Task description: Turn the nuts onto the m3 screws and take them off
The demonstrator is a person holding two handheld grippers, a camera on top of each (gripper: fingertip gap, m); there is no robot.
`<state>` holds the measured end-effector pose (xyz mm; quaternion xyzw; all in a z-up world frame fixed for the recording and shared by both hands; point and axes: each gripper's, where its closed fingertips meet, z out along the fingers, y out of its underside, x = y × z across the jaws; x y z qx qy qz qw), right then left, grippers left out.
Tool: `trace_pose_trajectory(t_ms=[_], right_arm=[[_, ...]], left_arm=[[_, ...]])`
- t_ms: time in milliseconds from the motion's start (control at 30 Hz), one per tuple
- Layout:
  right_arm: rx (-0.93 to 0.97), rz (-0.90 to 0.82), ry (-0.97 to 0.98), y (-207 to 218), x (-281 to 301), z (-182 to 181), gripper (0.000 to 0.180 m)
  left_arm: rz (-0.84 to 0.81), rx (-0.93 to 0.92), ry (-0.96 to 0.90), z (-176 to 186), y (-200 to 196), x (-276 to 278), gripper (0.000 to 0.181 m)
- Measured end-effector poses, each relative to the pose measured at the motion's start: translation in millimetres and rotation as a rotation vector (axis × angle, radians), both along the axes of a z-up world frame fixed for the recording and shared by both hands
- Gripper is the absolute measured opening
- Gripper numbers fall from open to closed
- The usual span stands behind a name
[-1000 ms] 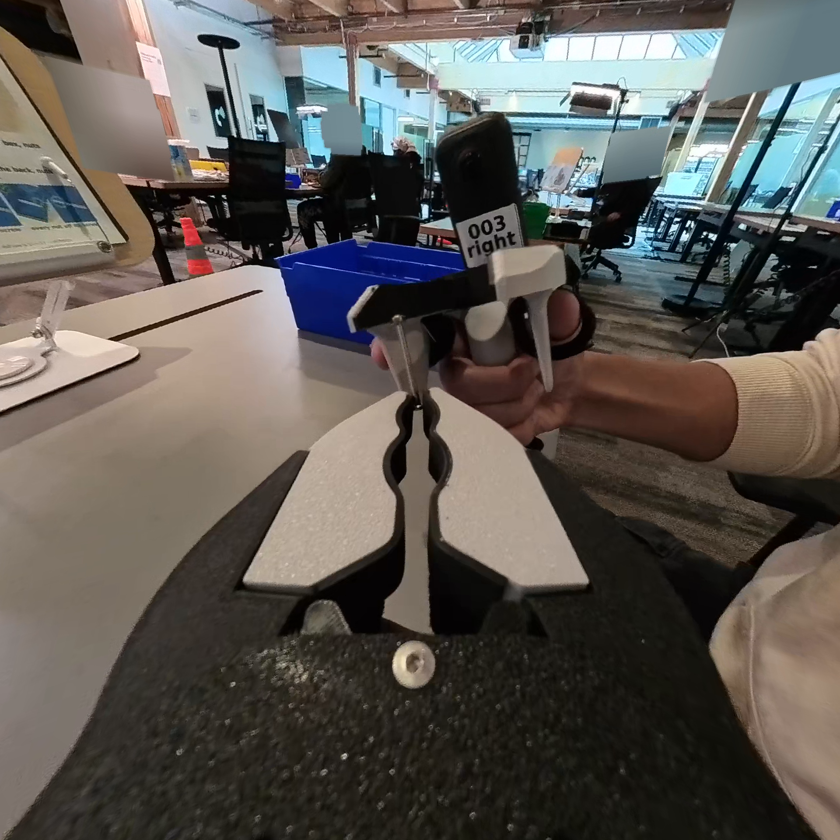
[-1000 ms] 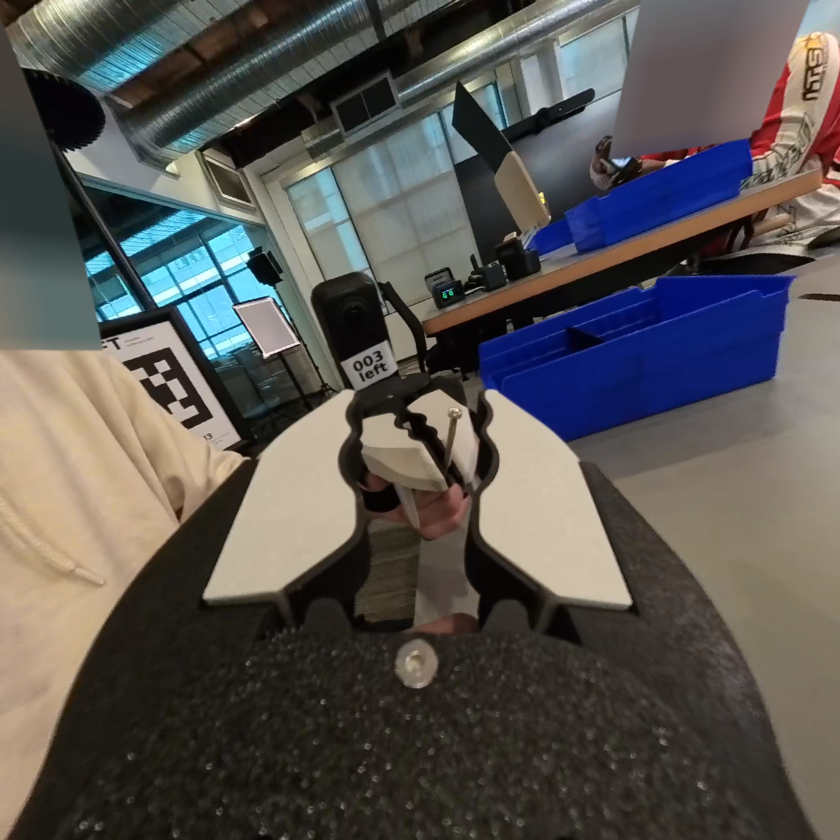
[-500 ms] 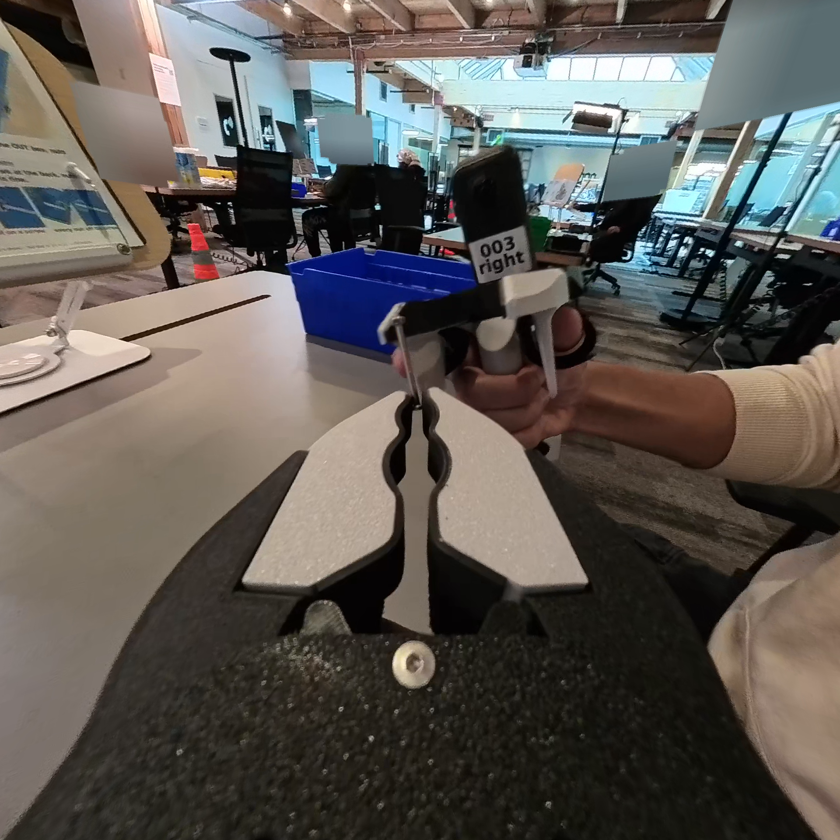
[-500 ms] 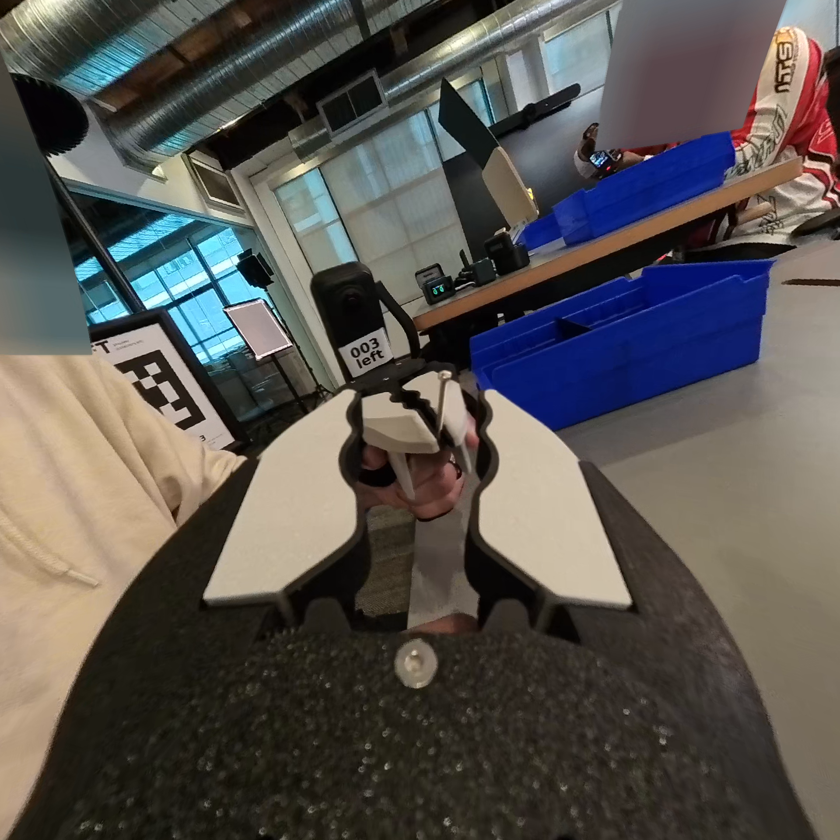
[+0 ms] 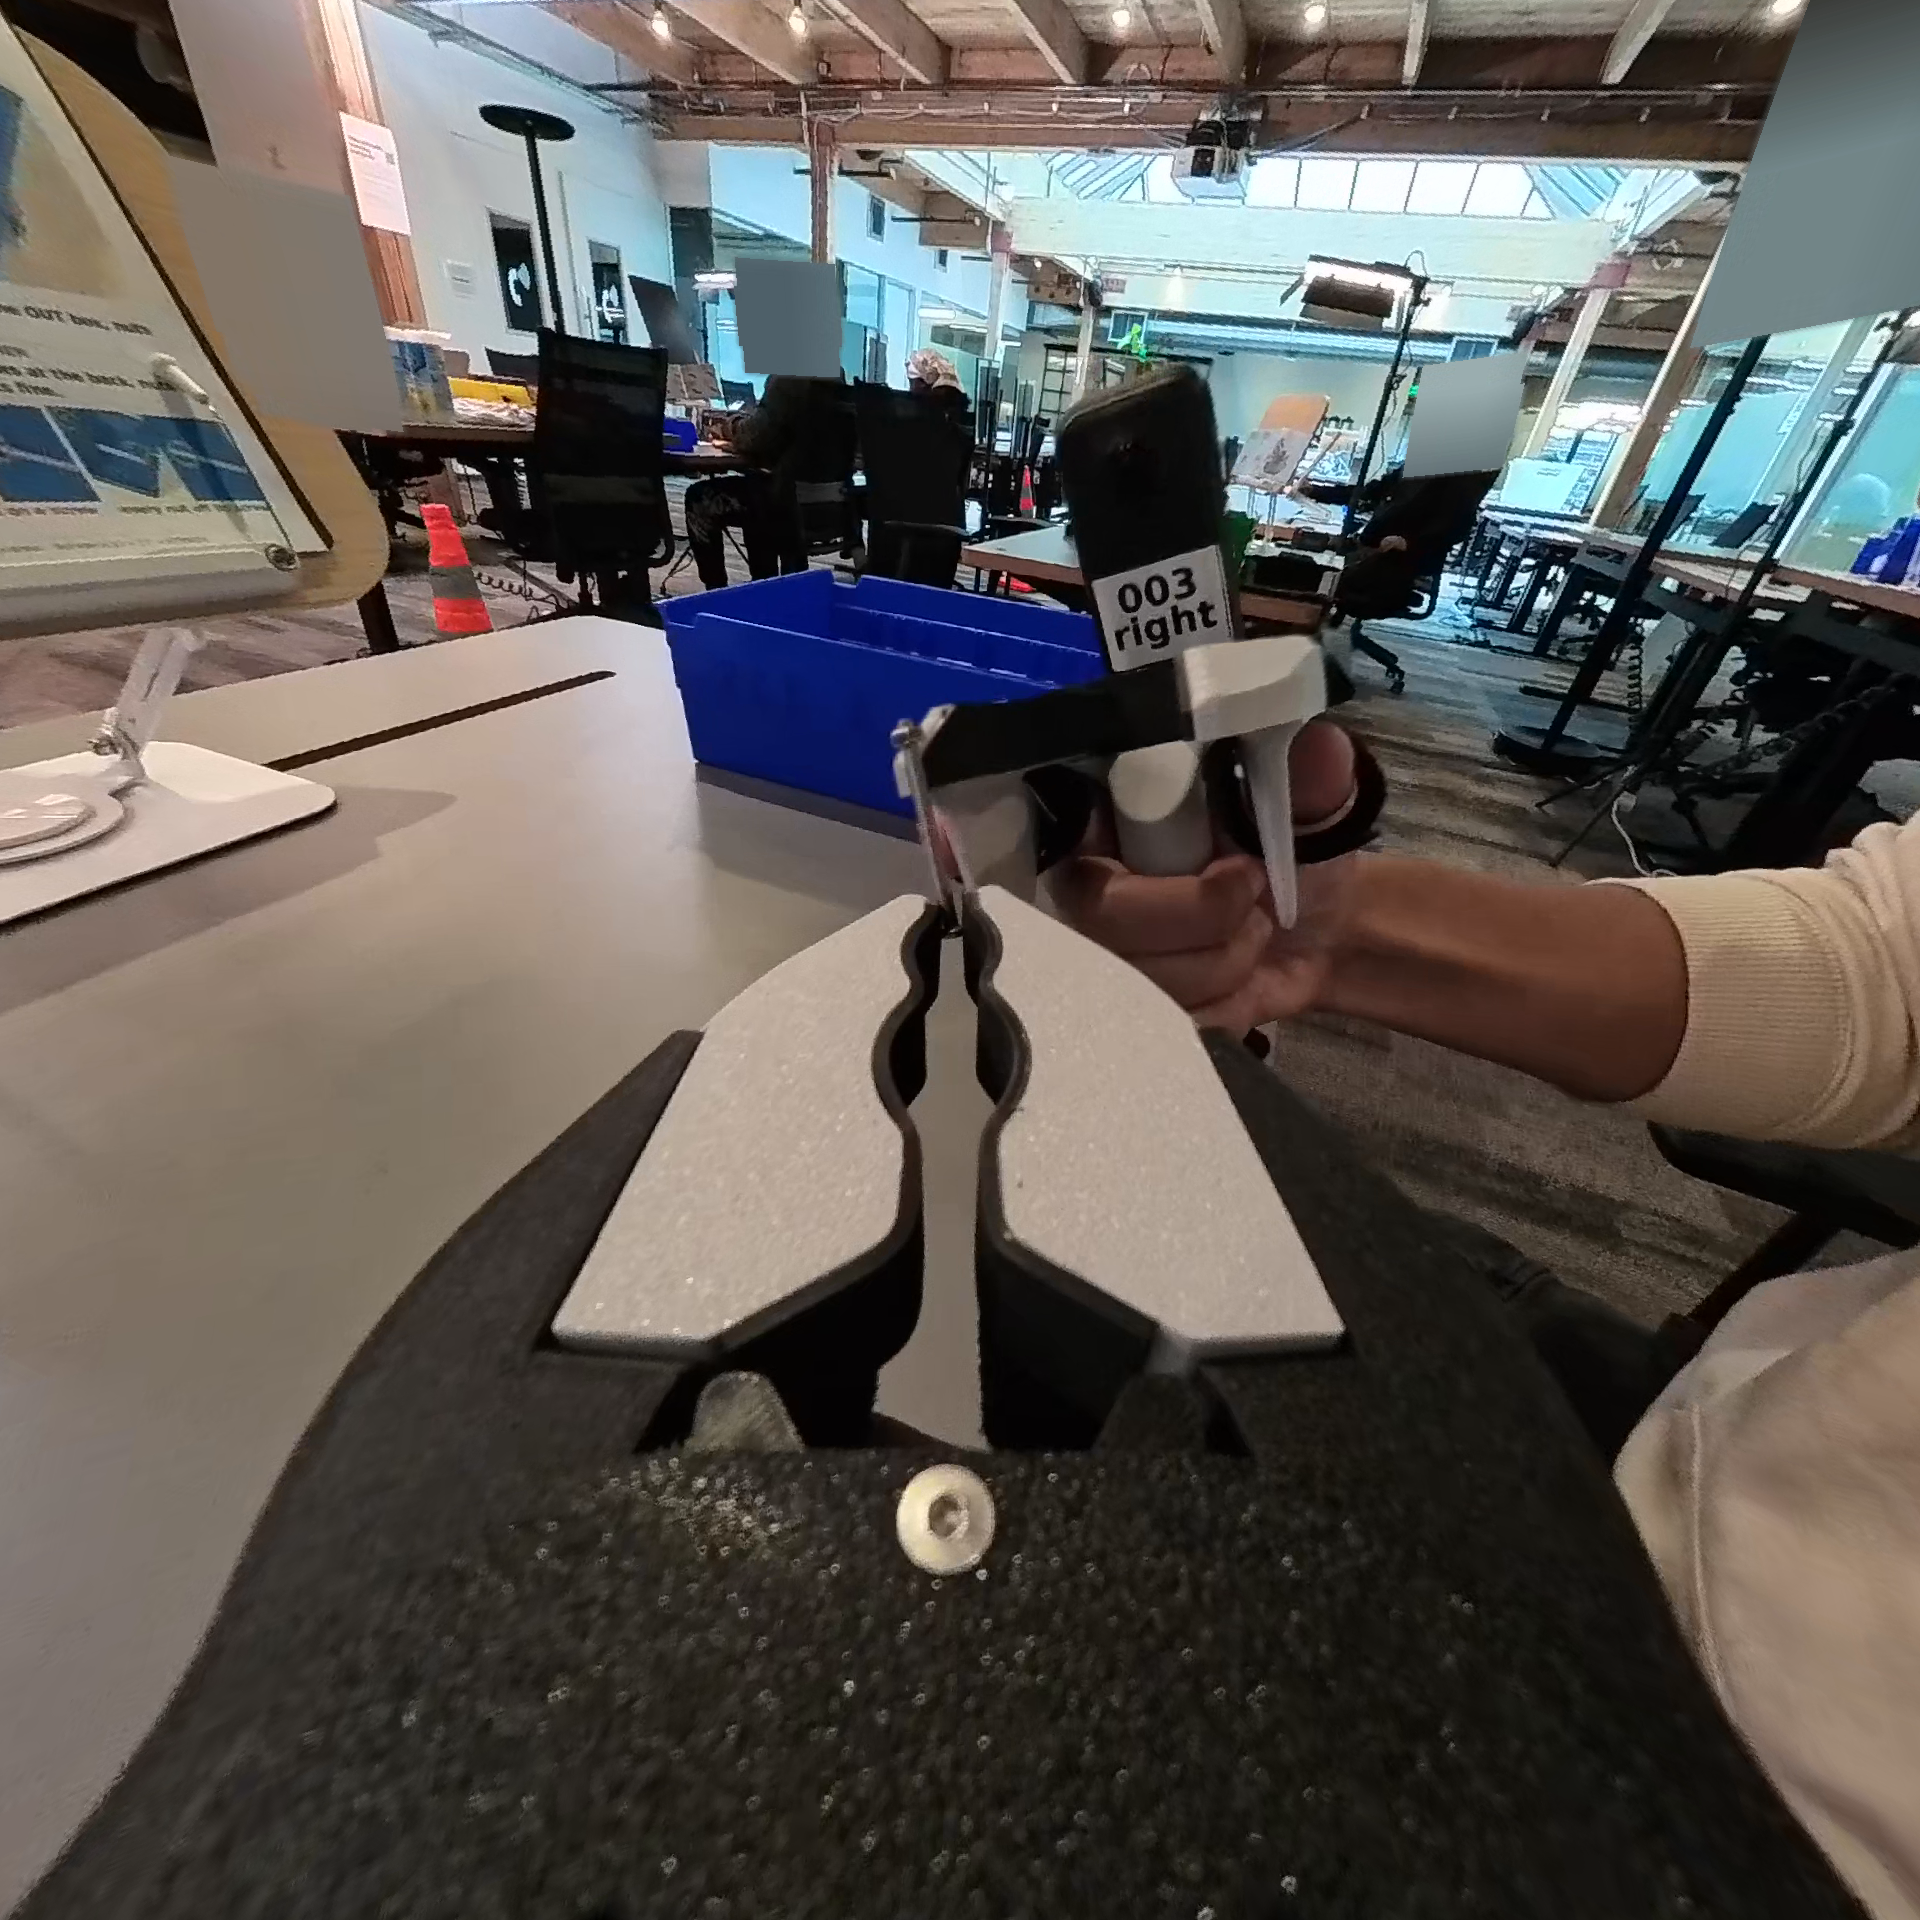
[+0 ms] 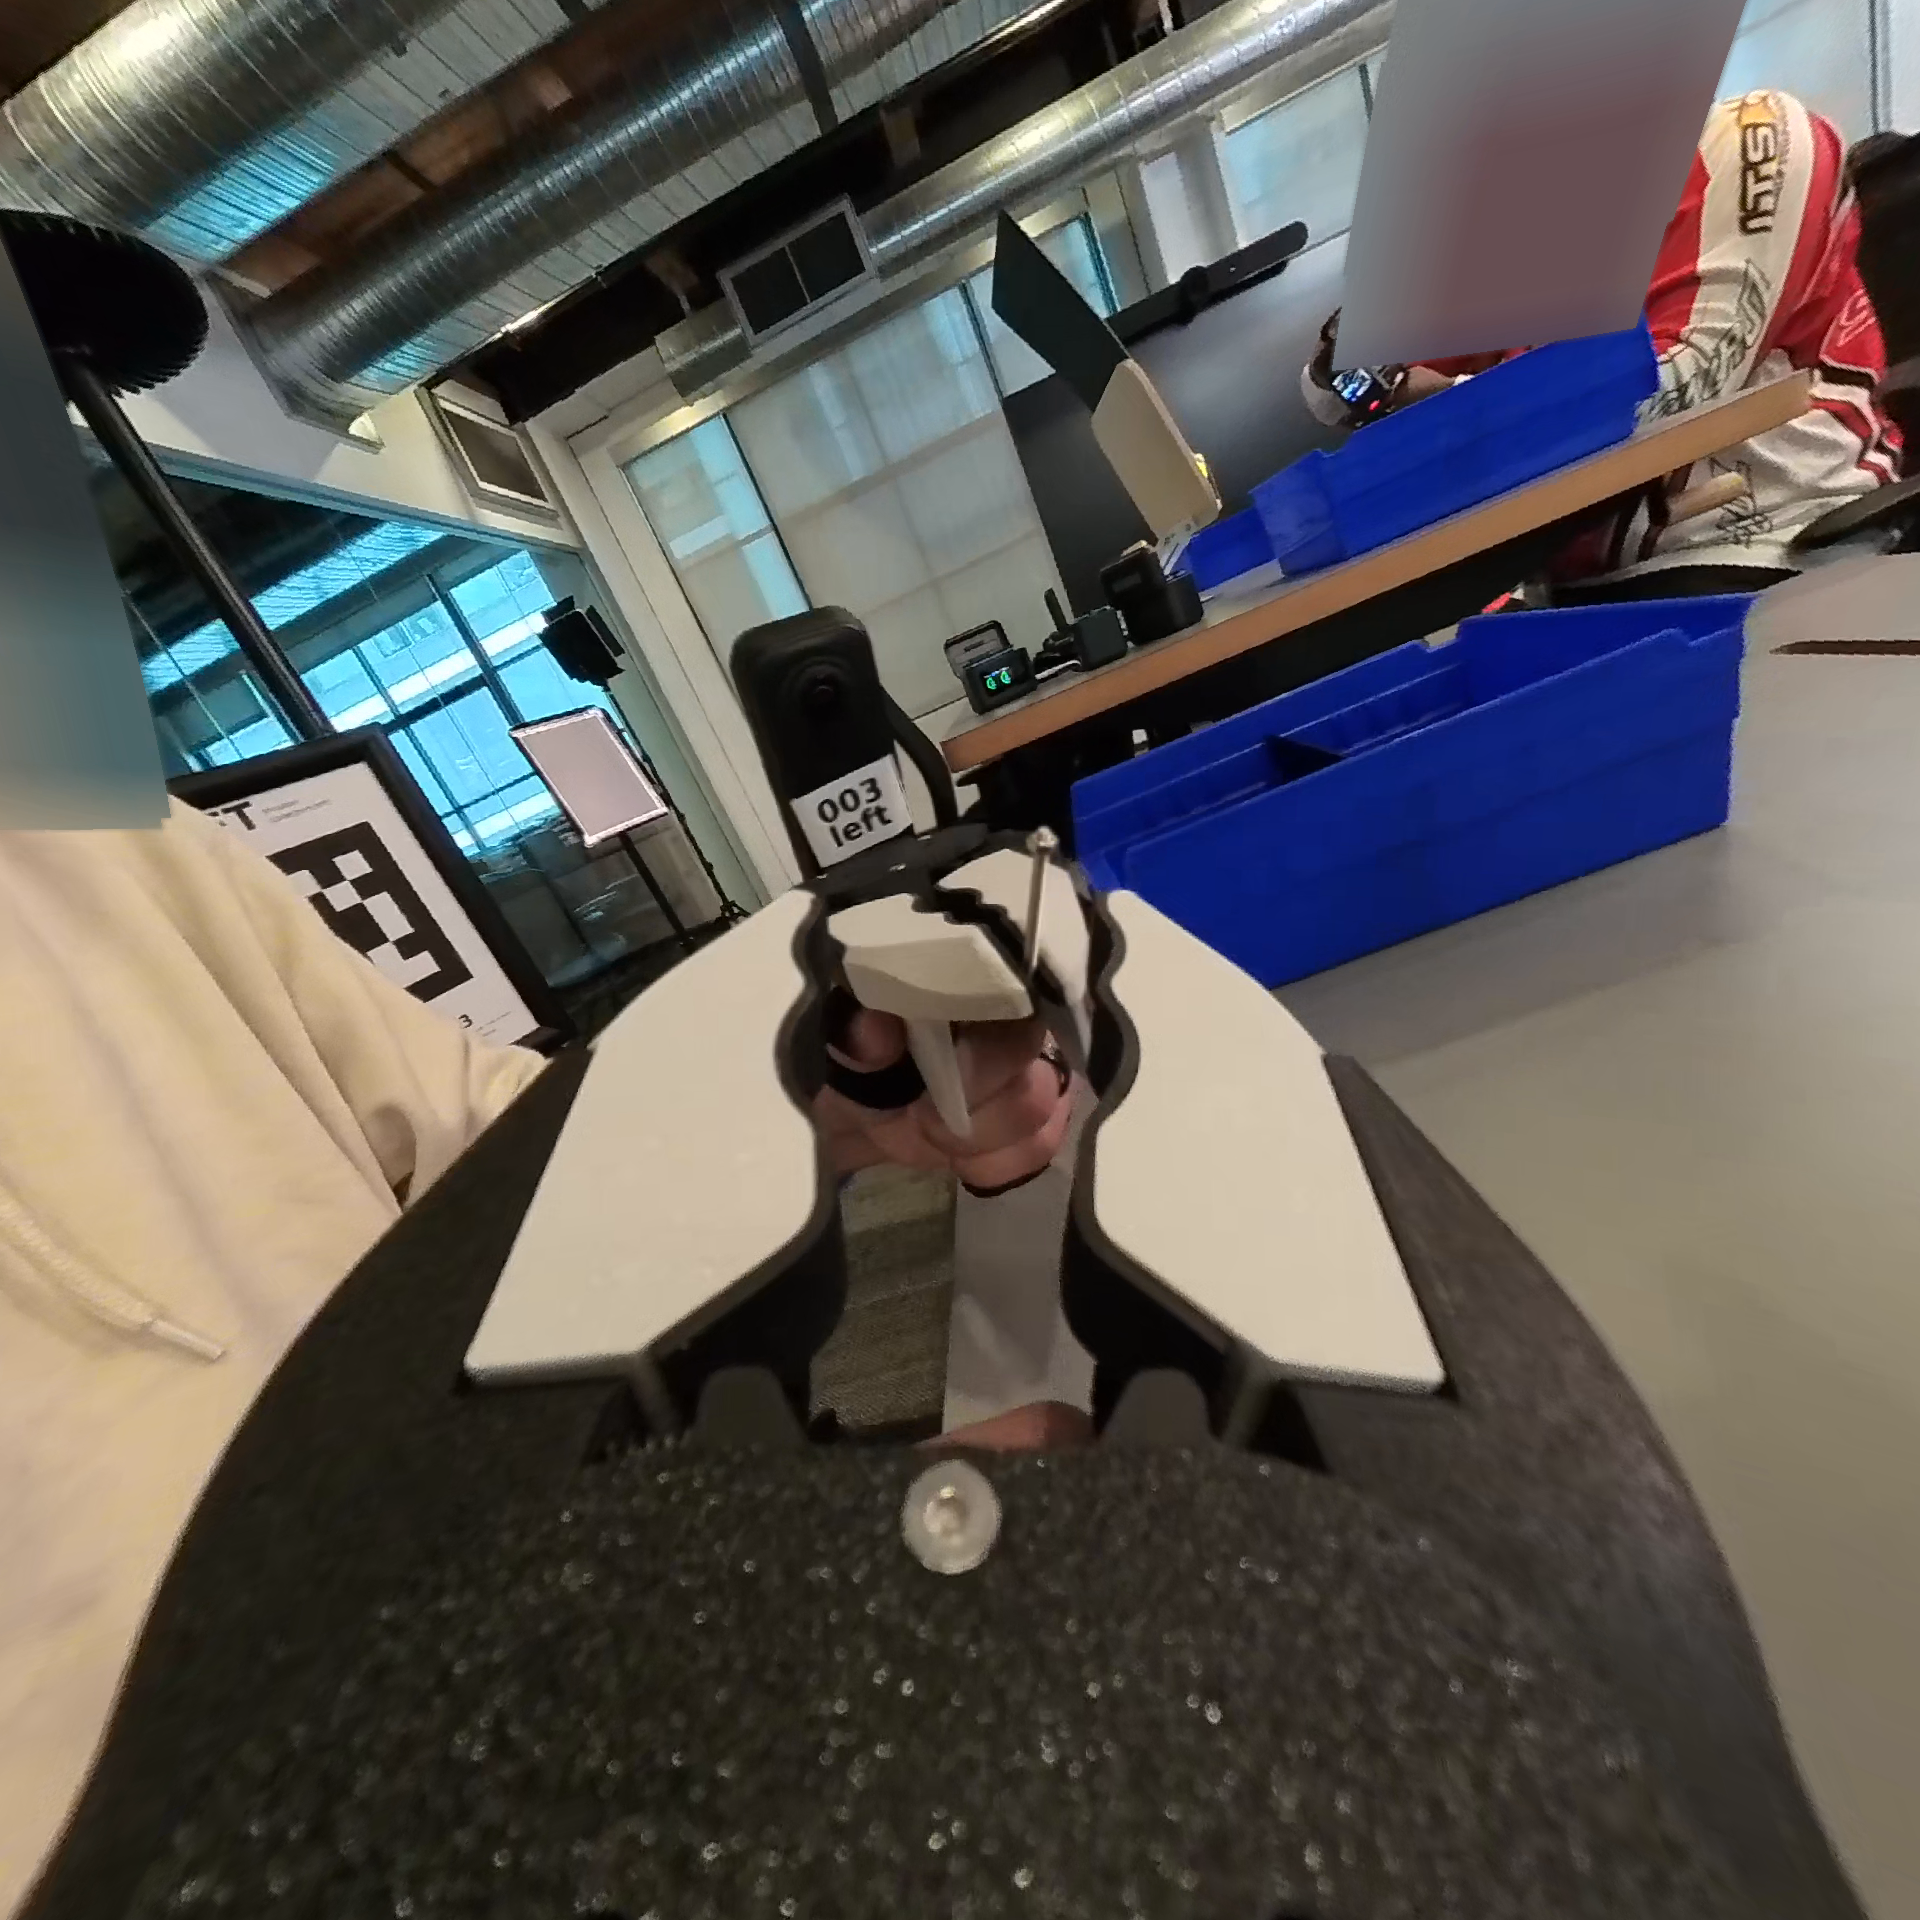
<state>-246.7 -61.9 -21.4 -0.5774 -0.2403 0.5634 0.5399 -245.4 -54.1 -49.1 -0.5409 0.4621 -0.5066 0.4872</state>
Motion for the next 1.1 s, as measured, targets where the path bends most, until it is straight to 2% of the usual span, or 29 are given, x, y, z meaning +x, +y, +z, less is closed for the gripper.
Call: trace_pose_trajectory(t_ms=[233,500,733,1100], right_arm=[[0.029,0.026,0.01,-1,-17,10,0.048],[0.011,0.0,0.014,-1,-2,7,0.047],[0.022,0.027,-0.019,2,-20,10,0.05],[0.013,0.002,-0.033,1,-12,8,0.049]], left_arm=[[-0.023,-0.001,0.007,-1,-7,6,0.003],[0.006,-0.009,-0.003,1,4,-3,0.004],[-0.027,0.008,0.012,0,-8,5,0.004],[0.003,0.004,0.001,3,4,-6,0.003]])
